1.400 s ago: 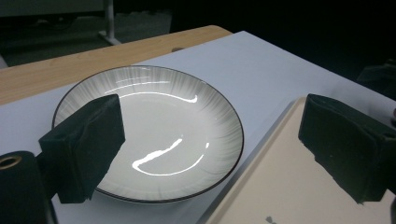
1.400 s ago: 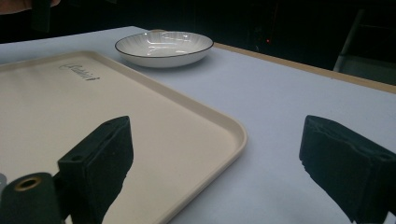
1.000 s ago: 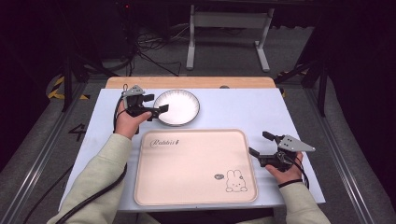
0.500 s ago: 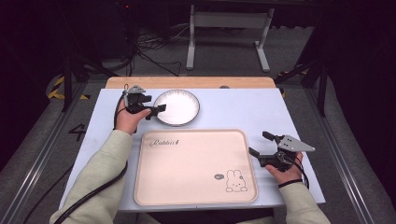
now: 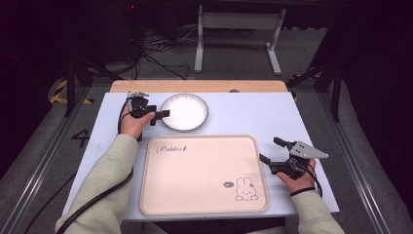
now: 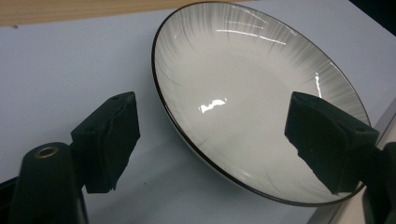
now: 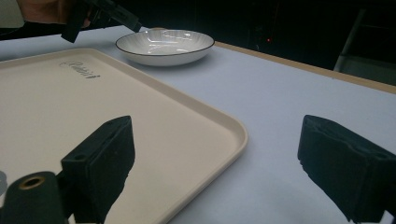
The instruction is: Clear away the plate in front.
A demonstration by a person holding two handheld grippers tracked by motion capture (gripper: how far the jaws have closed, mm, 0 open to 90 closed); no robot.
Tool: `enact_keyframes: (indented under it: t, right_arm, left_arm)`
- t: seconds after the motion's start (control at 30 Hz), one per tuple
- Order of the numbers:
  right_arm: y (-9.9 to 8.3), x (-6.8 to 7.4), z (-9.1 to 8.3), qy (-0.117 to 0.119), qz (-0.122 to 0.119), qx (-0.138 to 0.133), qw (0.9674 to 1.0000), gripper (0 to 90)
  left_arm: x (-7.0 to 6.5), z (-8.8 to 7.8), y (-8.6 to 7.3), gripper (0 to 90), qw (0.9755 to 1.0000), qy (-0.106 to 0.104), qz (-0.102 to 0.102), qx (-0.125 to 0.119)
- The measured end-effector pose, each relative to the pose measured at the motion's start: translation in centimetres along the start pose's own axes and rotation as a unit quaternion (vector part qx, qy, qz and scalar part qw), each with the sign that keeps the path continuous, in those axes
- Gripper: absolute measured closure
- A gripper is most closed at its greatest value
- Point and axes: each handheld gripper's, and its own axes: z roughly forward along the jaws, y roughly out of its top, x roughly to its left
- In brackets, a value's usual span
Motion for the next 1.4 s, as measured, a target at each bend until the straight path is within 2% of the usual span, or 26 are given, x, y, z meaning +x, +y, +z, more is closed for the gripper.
enact_keyframes:
  t: [0.07, 0.1, 0.17, 0.33, 0.43, 0.53, 0.63, 0.73, 0.83, 1.03, 1.1, 1.2, 1.3, 1.4]
  right_arm:
    - [0.0, 0.0, 0.0, 0.000, 0.000, 0.000, 1.0000, 11.6]
    - [0.0, 0.0, 0.0, 0.000, 0.000, 0.000, 1.0000, 11.6]
    - [0.0, 0.0, 0.0, 0.000, -0.001, 0.001, 1.0000, 11.8]
    - [0.0, 0.0, 0.0, 0.000, 0.000, 0.001, 1.0000, 12.1]
    - [0.0, 0.0, 0.0, 0.000, 0.000, 0.000, 1.0000, 12.2]
    - [0.0, 0.0, 0.0, 0.000, 0.000, 0.000, 1.0000, 12.4]
    - [0.0, 0.0, 0.0, 0.000, 0.001, 0.000, 1.0000, 12.6]
    - [0.0, 0.0, 0.0, 0.000, 0.002, 0.000, 1.0000, 12.7]
    - [0.0, 0.0, 0.0, -0.001, 0.000, 0.001, 1.0000, 12.9]
    - [0.0, 0.0, 0.0, 0.000, -0.001, 0.001, 1.0000, 13.4]
    - [0.0, 0.0, 0.0, 0.000, 0.000, 0.001, 1.0000, 13.6]
    - [0.0, 0.0, 0.0, -0.002, 0.000, 0.001, 1.0000, 13.7]
    - [0.0, 0.0, 0.0, -0.001, 0.000, 0.001, 1.0000, 13.7]
    - [0.0, 0.0, 0.0, -0.002, -0.001, 0.002, 1.0000, 13.9]
  left_arm:
    - [0.1, 0.1, -0.2, 21.6, 1.0000, 0.003, 0.002, 0.003]
    - [0.1, 0.3, -0.2, 22.4, 0.9998, 0.019, 0.005, 0.009]
    - [0.1, 0.6, -0.3, 26.9, 0.9997, 0.022, -0.005, 0.010]
    - [0.0, 1.2, -0.5, 36.1, 0.9992, 0.031, 0.009, 0.022]
    - [-0.1, 1.4, -0.5, 41.1, 0.9991, 0.032, 0.008, 0.028]
    - [-0.2, 1.8, -0.6, 46.9, 0.9989, 0.031, -0.002, 0.035]
    - [-0.3, 1.8, -0.7, 50.0, 0.9988, 0.035, -0.011, 0.030]
    - [-0.7, 2.0, -0.8, 54.9, 0.9981, 0.054, 0.001, 0.031]
    - [-0.9, 2.0, -0.6, 57.3, 0.9975, 0.062, -0.010, 0.033]
    - [-0.7, 2.0, -0.3, 63.4, 0.9962, 0.060, -0.051, 0.036]
    - [-0.9, 2.1, -0.1, 64.5, 0.9947, 0.069, -0.064, 0.041]
    - [-1.4, 2.2, 0.1, 64.3, 0.9929, 0.084, -0.070, 0.048]
    - [-1.5, 2.2, 0.1, 64.4, 0.9920, 0.088, -0.076, 0.048]
    - [-1.2, 2.1, 0.1, 68.2, 0.9901, 0.082, -0.106, 0.042]
